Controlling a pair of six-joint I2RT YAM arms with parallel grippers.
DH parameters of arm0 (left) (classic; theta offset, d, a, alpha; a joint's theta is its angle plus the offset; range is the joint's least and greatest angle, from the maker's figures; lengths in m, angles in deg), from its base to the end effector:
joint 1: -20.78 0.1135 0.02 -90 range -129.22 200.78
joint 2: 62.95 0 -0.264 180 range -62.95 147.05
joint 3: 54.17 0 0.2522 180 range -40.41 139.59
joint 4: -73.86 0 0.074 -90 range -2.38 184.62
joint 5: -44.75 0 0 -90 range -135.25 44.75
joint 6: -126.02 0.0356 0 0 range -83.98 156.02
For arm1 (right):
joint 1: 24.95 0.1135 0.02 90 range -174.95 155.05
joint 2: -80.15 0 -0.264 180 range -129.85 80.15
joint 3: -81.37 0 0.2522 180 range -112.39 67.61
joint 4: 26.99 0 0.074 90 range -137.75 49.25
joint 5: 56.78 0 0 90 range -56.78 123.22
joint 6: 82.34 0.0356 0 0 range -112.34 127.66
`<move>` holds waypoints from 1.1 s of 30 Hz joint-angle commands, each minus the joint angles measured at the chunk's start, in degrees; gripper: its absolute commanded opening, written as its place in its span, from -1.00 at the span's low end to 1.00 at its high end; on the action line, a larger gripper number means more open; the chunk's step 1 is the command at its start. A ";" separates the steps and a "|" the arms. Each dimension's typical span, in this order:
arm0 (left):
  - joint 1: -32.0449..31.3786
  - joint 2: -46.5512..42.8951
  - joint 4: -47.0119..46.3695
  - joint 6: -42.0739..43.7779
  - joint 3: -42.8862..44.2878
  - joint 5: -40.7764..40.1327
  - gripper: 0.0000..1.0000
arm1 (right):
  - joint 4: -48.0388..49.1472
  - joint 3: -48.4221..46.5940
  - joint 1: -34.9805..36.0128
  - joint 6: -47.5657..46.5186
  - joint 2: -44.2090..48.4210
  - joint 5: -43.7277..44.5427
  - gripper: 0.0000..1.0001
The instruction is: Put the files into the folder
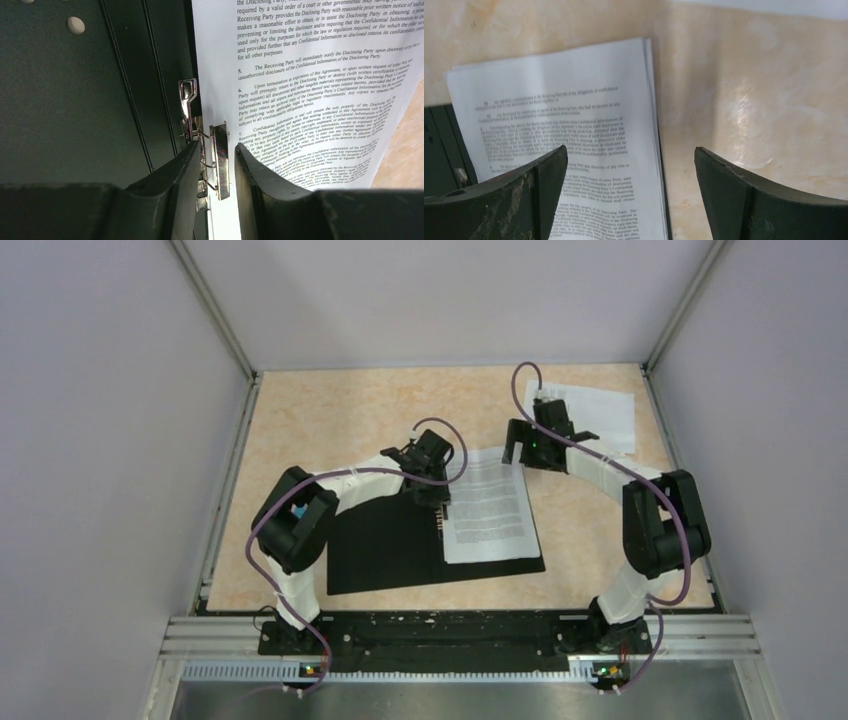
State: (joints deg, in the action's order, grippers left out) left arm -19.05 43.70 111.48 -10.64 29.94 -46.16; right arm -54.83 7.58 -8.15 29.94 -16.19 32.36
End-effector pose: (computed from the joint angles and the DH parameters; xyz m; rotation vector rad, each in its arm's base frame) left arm 0.2946 -0.2450 0.1747 -0.1672 2.7064 -0.4793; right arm 0.3368 0.1022 0.1947 0.1117 2.4740 0.3158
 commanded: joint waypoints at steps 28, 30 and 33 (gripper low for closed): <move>7.05 -10.77 0.90 8.72 3.24 11.11 -0.11 | -18.31 -46.16 -5.35 -4.46 -39.02 21.39 0.60; 7.21 -10.20 0.56 8.56 3.44 11.71 -0.11 | -17.77 -42.10 -5.97 -3.17 -36.83 20.27 0.43; 7.27 -9.47 0.49 8.35 4.22 12.55 -0.12 | -16.14 -36.54 -6.97 -1.69 -34.11 16.40 0.25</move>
State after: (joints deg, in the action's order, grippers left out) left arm -11.84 35.02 114.34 -2.77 33.70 -35.77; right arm -65.17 -36.51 -12.87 26.71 -51.88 52.91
